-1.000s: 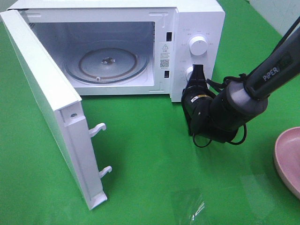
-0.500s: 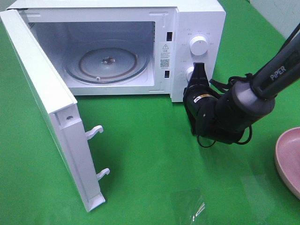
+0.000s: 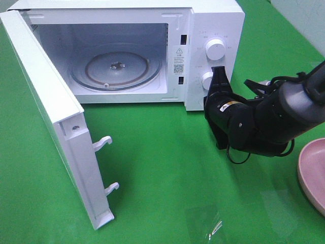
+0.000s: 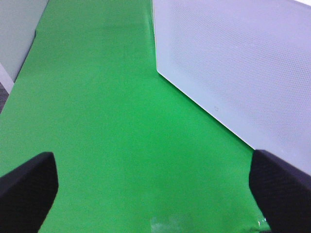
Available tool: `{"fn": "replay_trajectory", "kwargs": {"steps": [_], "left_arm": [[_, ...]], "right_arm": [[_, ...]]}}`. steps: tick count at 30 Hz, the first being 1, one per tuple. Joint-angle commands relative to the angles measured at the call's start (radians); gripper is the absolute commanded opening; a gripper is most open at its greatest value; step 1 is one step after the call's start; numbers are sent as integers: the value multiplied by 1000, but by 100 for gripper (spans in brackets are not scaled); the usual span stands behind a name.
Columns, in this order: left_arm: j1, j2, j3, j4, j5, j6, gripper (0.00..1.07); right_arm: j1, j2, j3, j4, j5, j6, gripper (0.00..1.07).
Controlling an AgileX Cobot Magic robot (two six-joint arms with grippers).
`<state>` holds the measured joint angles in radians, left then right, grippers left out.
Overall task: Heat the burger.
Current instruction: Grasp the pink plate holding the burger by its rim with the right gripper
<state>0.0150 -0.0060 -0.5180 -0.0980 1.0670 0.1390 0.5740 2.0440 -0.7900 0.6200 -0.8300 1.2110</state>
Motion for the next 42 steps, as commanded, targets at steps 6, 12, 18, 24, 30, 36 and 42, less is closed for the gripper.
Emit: {"fn": "replay_trajectory", "kwargs": {"steps": [6, 12, 18, 24, 30, 36, 42], "left_arm": [[-5, -17, 1, -5, 4, 0, 100], [-5, -17, 1, -5, 4, 0, 100], [-5, -17, 1, -5, 4, 0, 100], [-5, -17, 1, -5, 4, 0, 100], [-5, -17, 1, -5, 4, 0, 100], [-5, -17, 1, -5, 4, 0, 100], [-5, -17, 1, -5, 4, 0, 100]], "right_arm": [[-2, -107, 54, -44, 137, -182, 0], [-2, -180, 67, -44, 279, -408, 0], [-2, -245, 67, -43, 385, -623, 1], [-5, -336, 67, -44, 549, -888, 2], [-5, -380, 67, -79, 669, -1002, 3], [-5, -433, 67, -201, 815, -1037, 3], [-5, -500, 67, -372, 980, -1036, 4]]}}
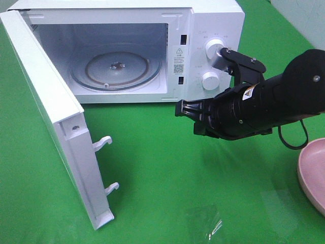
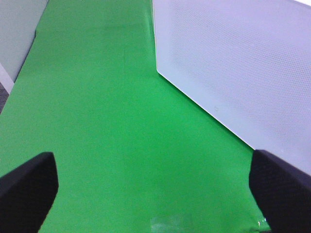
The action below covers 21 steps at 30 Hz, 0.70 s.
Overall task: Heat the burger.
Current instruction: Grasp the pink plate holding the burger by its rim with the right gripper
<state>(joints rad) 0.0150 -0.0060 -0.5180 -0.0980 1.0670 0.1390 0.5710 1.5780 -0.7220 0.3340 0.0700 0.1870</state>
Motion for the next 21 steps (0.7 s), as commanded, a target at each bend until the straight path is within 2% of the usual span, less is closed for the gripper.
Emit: {"fn": "replay_trajectory", "kwargs": {"steps": [1, 11, 15, 16, 17, 18, 19, 20, 21], "left_arm": [[-5, -17, 1, -5, 4, 0, 100], [-5, -17, 1, -5, 4, 0, 100], [-5, -17, 1, -5, 4, 0, 100], [-5, -17, 1, -5, 4, 0, 100], [-5, -17, 1, -5, 4, 0, 100], [-5, -17, 1, -5, 4, 0, 100], [-5, -17, 1, -5, 4, 0, 100], [-5, -17, 1, -5, 4, 0, 100], [-5, -17, 1, -5, 4, 0, 100]], "right_arm": [[-2, -58, -1, -143, 149, -10, 5], [-2, -186, -1, -269, 390, -10, 7], [-41, -233, -1, -294, 480, -10, 11], [-62, -251, -1, -323, 530, -10, 16], [-62, -251, -1, -323, 530, -10, 16], [-87, -268, -1, -349, 570, -12, 26], [-87, -268, -1, -349, 570, -12, 26], [-112, -285, -1, -373, 606, -14, 39], [-112, -285, -1, -373, 606, -14, 39]]}}
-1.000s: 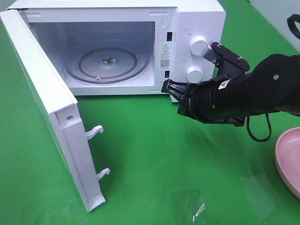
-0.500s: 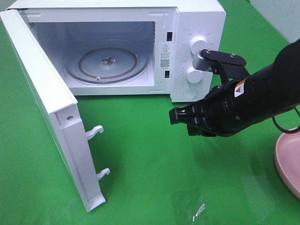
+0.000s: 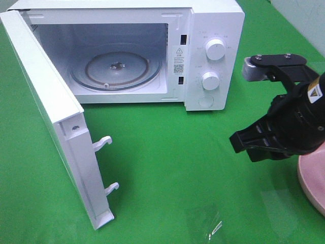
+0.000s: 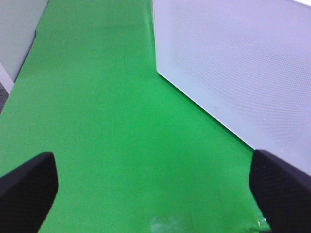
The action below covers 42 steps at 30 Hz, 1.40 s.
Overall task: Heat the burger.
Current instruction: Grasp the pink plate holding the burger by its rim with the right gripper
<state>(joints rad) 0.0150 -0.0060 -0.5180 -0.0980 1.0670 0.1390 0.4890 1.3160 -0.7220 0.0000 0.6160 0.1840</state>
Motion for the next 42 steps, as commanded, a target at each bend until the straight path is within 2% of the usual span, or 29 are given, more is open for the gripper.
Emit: {"fn": "replay_trajectory", "kwargs": {"steps": [1, 2, 3, 4, 5, 6, 8, 19, 24, 42], "left_arm": [[-5, -17, 1, -5, 4, 0, 100], [-5, -17, 1, -5, 4, 0, 100], [-5, -17, 1, -5, 4, 0, 100], [-5, -17, 1, -5, 4, 0, 100], [-5, -17, 1, -5, 4, 0, 100], [-5, -17, 1, -5, 4, 0, 100], [-5, -17, 1, -5, 4, 0, 100], [-5, -17, 1, -5, 4, 0, 100], [-5, -17, 1, -5, 4, 0, 100], [-5, -17, 1, -5, 4, 0, 100]], "right_arm": [[-52, -36, -1, -58, 83, -12, 53], [-73, -50, -1, -77, 102, -12, 68], [-73, -50, -1, -77, 102, -12, 68], [-96, -60, -1, -98, 120, -14, 80], [-96, -60, -1, -98, 120, -14, 80], [-116, -64, -1, -113, 144, -20, 88], [-135, -64, -1, -125, 172, -30, 91], [-233, -34, -1, -178, 201, -37, 87], [-233, -2, -1, -178, 187, -37, 85], [-236, 302, -1, -182, -9, -21, 81]]}}
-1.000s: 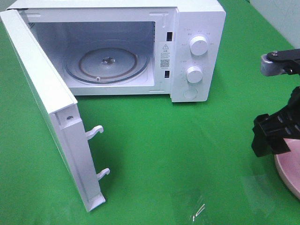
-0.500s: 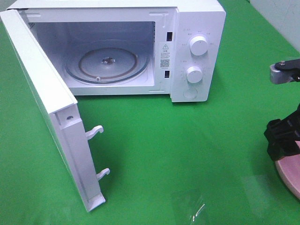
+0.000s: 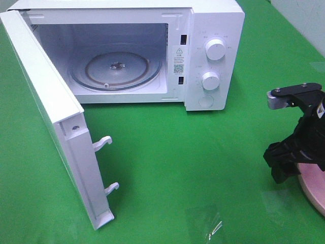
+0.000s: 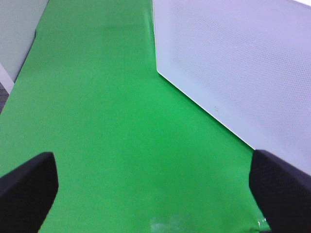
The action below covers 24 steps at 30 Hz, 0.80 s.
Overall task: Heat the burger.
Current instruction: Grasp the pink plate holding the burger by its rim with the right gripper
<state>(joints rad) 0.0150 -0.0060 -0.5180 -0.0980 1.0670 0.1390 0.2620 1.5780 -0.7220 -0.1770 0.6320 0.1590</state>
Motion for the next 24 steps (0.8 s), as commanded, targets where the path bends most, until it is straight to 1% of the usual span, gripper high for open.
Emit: {"fn": "replay_trajectory", "kwargs": {"steps": [1, 12, 16, 17, 18, 19, 20, 21, 22, 23, 24], "left_arm": [[-5, -17, 1, -5, 4, 0, 100], [-5, -17, 1, -5, 4, 0, 100], [-5, -17, 1, -5, 4, 0, 100], [-5, -17, 1, -5, 4, 0, 100], [-5, -17, 1, -5, 4, 0, 100], [-5, -17, 1, -5, 4, 0, 100], [-5, -17, 1, -5, 4, 0, 100], [-5, -17, 1, -5, 4, 0, 100], [-5, -17, 1, -5, 4, 0, 100], [-5, -17, 1, -5, 4, 0, 100], [-5, -17, 1, -5, 4, 0, 100]], "right_arm": [[-22, 67, -1, -5, -38, 4, 81], [-89, 132, -1, -21, -93, 7, 79], [-89, 136, -1, -24, -99, 7, 78], [-89, 136, -1, -24, -102, 8, 76], [-89, 136, -1, -24, -102, 8, 76], [-89, 136, -1, -25, -98, 13, 71], [-89, 136, -1, -25, -98, 13, 71], [-89, 136, -1, -31, -95, 20, 64], [-89, 136, -1, -31, -94, 22, 55], [-89, 136, -1, -31, -94, 22, 55], [-89, 136, -1, -31, -94, 25, 47]]}}
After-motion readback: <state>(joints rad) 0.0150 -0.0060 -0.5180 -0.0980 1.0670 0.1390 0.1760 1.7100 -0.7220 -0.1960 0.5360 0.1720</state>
